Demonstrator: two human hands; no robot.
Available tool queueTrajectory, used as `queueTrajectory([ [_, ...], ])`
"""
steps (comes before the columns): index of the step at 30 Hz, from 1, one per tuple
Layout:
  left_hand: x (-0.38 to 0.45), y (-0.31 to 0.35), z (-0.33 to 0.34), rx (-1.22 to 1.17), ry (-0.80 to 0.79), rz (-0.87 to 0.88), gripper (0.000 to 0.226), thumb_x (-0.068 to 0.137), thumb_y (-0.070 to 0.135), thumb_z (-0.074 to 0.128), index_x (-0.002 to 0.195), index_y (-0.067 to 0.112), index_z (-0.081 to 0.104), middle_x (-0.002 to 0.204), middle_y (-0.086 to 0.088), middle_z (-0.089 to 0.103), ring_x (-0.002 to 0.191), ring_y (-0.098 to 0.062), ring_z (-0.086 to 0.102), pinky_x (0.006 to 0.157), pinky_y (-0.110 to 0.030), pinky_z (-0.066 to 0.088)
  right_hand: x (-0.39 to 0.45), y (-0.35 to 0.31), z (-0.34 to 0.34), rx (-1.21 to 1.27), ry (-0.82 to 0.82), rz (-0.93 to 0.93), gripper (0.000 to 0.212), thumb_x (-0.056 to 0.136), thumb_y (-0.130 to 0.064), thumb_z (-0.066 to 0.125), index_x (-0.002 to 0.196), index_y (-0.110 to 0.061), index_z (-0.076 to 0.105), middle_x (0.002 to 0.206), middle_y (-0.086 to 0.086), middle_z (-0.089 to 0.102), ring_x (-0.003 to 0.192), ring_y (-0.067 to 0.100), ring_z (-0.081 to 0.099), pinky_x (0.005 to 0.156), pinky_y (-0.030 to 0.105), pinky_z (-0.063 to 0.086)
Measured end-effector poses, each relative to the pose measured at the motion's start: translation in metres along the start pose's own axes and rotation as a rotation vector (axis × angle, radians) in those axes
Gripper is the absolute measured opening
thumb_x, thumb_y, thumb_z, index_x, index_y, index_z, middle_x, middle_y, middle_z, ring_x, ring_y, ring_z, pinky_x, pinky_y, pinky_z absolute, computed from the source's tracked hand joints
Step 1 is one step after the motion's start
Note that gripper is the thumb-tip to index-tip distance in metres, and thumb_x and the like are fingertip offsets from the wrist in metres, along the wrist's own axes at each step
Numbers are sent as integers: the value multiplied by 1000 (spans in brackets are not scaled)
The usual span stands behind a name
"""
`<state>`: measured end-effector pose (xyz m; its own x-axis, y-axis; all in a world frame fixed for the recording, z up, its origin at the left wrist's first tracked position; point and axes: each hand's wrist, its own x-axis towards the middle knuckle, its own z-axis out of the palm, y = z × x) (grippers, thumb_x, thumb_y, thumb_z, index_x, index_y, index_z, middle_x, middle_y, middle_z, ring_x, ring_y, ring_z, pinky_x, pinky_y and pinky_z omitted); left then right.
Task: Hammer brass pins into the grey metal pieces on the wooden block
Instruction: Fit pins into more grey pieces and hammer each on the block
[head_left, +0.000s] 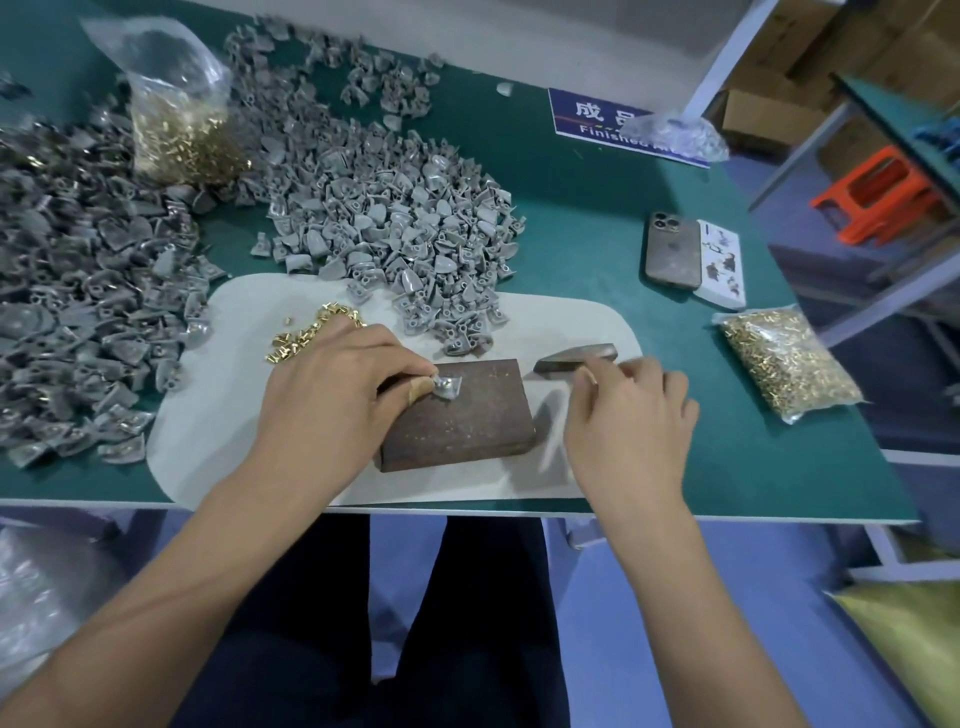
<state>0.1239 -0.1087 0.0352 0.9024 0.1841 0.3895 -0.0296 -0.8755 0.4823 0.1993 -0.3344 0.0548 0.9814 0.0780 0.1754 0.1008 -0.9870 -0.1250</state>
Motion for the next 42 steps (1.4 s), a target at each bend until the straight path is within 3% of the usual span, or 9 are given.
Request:
queueTrajectory([
  [2, -2, 0, 3, -41, -7, -44, 9, 87, 42, 69, 94, 38, 74, 88, 20, 62, 93, -13, 53, 60, -30, 42, -2, -10, -7, 349, 100, -169, 25, 100, -26, 57, 118, -21, 73, 112, 6, 67, 106, 33, 56, 92, 47, 44],
  [4, -7, 2, 5, -121, -4, -118, 6, 88, 38, 69, 93, 37, 70, 90, 19, 59, 98, -10, 53, 68, -35, 48, -9, -29, -12, 550, 59, -367, 20, 96, -28, 64, 111, -21, 76, 103, -2, 71, 100, 25, 62, 91, 47, 49],
  [8, -19, 1, -4, -219, 69, -173, 9, 85, 38, 62, 93, 37, 65, 97, 19, 59, 102, -4, 54, 77, -35, 52, -14, -66, -3, 623, -72, -547, 17, 88, -25, 75, 105, -21, 78, 97, -5, 73, 96, 24, 64, 87, 48, 51],
  [11, -27, -11, -19, -213, 112, -201, 14, 85, 30, 70, 94, 38, 65, 97, 20, 59, 101, -4, 55, 78, -35, 52, -12, -87, 5, 674, -104, -602, 14, 87, -16, 75, 99, -21, 78, 96, -5, 73, 95, 23, 65, 84, 47, 52],
  [17, -46, -47, -55, -201, 204, -301, 14, 87, 27, 69, 99, 34, 70, 98, 17, 60, 102, -7, 56, 81, -41, 53, -19, -148, 11, 739, -171, -727, 11, 88, -13, 72, 95, -21, 74, 87, -14, 66, 82, 2, 54, 78, 28, 48],
  [22, -63, -87, -89, -40, 288, -375, 17, 87, 23, 73, 102, 31, 73, 97, 16, 64, 99, -12, 57, 75, -33, 51, -21, -213, 15, 741, -260, -860, 9, 90, -13, 69, 95, -20, 74, 89, -8, 68, 86, 12, 58, 80, 40, 50],
  [31, -73, -150, -122, 133, 342, -537, 13, 91, 35, 71, 103, 33, 74, 96, 14, 68, 98, -15, 57, 72, -39, 54, -20, -311, 29, 591, -333, -963, 10, 93, -21, 66, 95, -26, 74, 95, -9, 70, 96, 15, 61, 88, 41, 51],
  [42, -74, -164, -121, 141, 328, -590, 16, 93, 34, 66, 108, 33, 71, 99, 18, 66, 100, -10, 52, 71, -27, 40, -11, -326, 46, 550, -378, -924, 11, 96, -25, 65, 100, -28, 75, 100, -10, 69, 99, 14, 61, 90, 40, 52],
])
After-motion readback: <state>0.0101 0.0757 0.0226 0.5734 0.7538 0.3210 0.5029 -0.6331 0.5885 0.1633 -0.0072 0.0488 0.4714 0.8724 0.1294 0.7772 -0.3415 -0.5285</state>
